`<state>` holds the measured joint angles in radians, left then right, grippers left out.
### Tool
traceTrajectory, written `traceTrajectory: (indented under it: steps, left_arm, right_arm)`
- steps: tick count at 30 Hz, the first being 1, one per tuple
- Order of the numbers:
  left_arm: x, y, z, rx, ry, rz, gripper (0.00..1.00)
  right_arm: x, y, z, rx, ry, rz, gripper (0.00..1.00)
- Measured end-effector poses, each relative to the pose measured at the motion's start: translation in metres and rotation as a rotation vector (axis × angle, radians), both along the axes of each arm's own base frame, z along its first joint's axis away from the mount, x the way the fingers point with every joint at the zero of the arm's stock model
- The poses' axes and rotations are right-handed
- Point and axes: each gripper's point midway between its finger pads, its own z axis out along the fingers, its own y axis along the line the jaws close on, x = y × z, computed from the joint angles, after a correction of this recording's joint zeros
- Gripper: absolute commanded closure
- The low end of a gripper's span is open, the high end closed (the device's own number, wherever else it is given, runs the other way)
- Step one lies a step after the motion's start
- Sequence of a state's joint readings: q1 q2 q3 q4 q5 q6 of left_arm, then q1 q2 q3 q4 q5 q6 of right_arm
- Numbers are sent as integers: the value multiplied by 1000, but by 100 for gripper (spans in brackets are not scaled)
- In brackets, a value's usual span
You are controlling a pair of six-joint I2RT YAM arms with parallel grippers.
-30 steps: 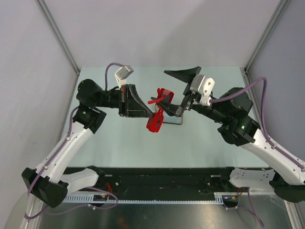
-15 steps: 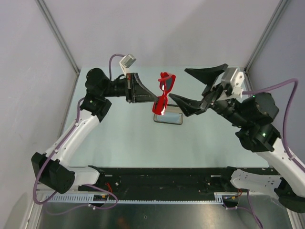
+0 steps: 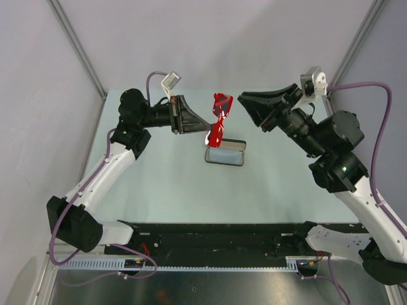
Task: Organize the sunglasses
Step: Fold the right temple of the sunglasses with the sunglasses.
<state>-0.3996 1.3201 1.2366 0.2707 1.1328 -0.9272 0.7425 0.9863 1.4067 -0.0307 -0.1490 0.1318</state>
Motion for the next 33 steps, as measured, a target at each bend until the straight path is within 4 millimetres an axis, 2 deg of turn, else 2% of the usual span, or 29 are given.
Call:
traceTrajectory:
  steps: [2, 6, 11, 15, 20, 27, 29, 33]
  left_arm:
    - [0, 0, -4, 4, -6, 1, 100]
    - [-3, 1, -14, 15, -9, -1, 100]
    - [-4, 2, -19, 21, -11, -3, 100]
    - [-4, 2, -19, 21, -10, 1, 100]
    - [-3, 2, -15, 20, 1, 4, 100]
    - [-3, 0, -1, 7, 52, -9, 100]
    - [-5, 0, 3, 4, 70, -17, 100]
    - [-10, 0, 5, 7, 113, -38, 99]
  right_arm:
    - [10, 3, 3, 24, 19, 3, 87]
    - [22, 16, 12, 38, 45, 42, 89]
    - [26, 47, 13, 0, 69, 169, 92]
    - [29, 65, -9, -54, 133, 238, 94]
    - [26, 70, -34, -78, 198, 270, 95]
    - [27, 75, -71, -112, 285, 294, 95]
    - [27, 76, -77, -118, 295, 295, 95]
    - [26, 77, -72, -114, 268, 298, 94]
